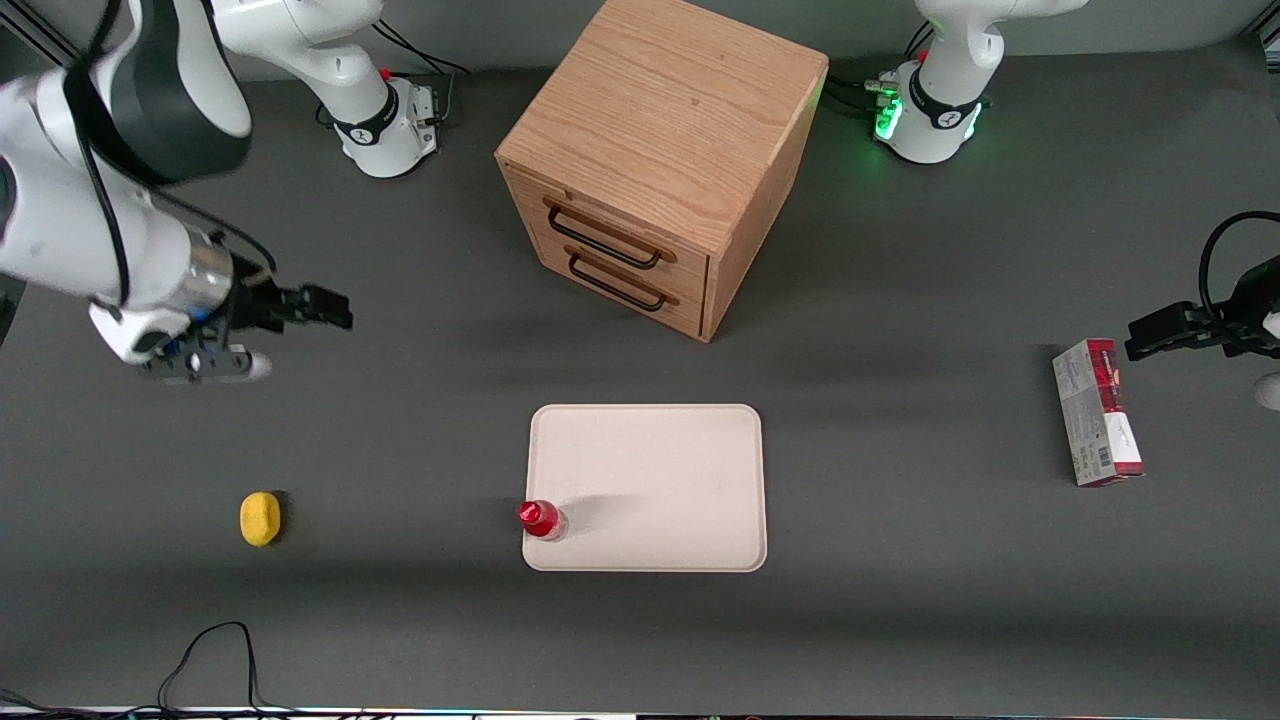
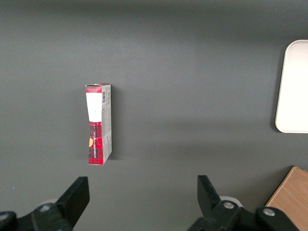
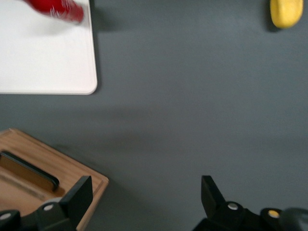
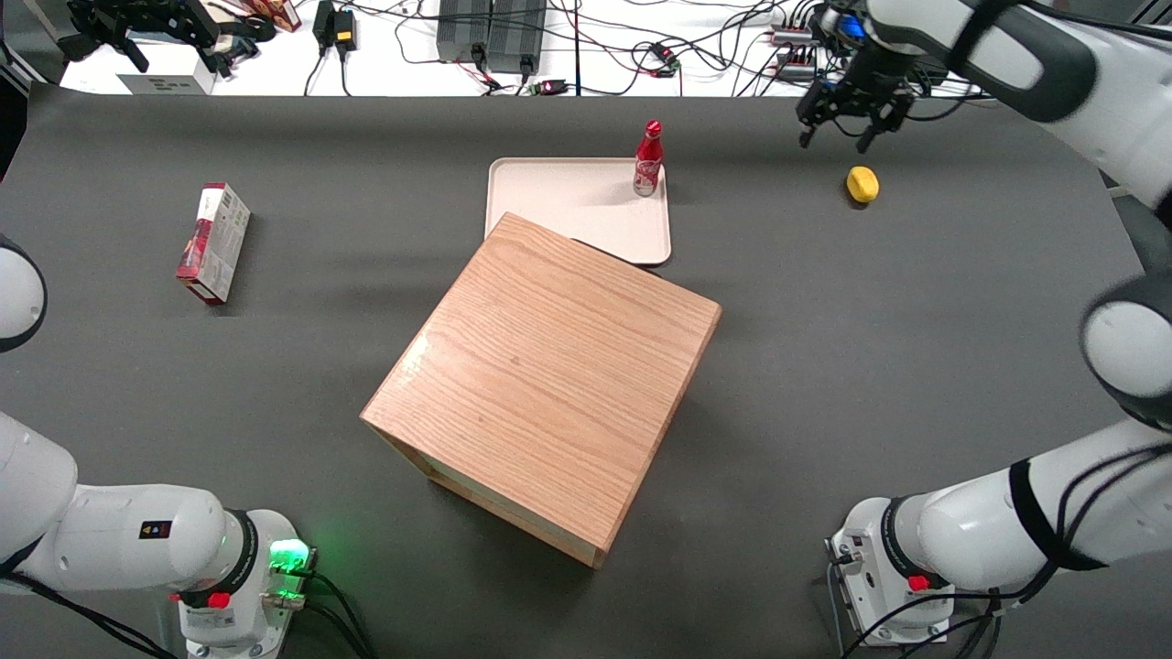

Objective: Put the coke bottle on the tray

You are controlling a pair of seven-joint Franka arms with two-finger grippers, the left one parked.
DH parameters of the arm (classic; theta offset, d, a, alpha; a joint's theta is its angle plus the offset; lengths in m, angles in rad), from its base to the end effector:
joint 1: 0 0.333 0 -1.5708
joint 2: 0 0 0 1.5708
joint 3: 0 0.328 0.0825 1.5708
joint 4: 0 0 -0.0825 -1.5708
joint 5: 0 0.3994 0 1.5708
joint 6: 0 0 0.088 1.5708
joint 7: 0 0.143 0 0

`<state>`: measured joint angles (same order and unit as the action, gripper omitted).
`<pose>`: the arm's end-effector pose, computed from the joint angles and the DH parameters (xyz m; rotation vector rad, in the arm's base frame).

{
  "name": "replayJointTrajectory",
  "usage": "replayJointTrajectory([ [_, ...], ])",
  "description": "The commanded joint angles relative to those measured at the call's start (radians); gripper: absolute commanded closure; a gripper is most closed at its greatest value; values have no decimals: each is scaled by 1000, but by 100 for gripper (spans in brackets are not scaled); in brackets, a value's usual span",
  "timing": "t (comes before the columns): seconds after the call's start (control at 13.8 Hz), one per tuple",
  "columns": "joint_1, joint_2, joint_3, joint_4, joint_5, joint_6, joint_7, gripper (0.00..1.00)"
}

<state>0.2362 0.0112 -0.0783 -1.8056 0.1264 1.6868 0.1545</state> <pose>0.5530 0.1050 0.4906 -3.0314 0.0295 0.2241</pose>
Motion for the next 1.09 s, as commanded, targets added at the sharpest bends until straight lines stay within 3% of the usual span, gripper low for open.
replayJointTrajectory([
  [0.0, -47, -115, 32, -100, -31, -10, -52, 0],
  [0.07, -66, -153, 32, -116, -63, -33, -71, 0],
  [0.43, -83, -192, 26, -91, -79, -41, -93, 0],
  [1.01, -92, -91, 25, 72, -74, -150, -95, 0],
])
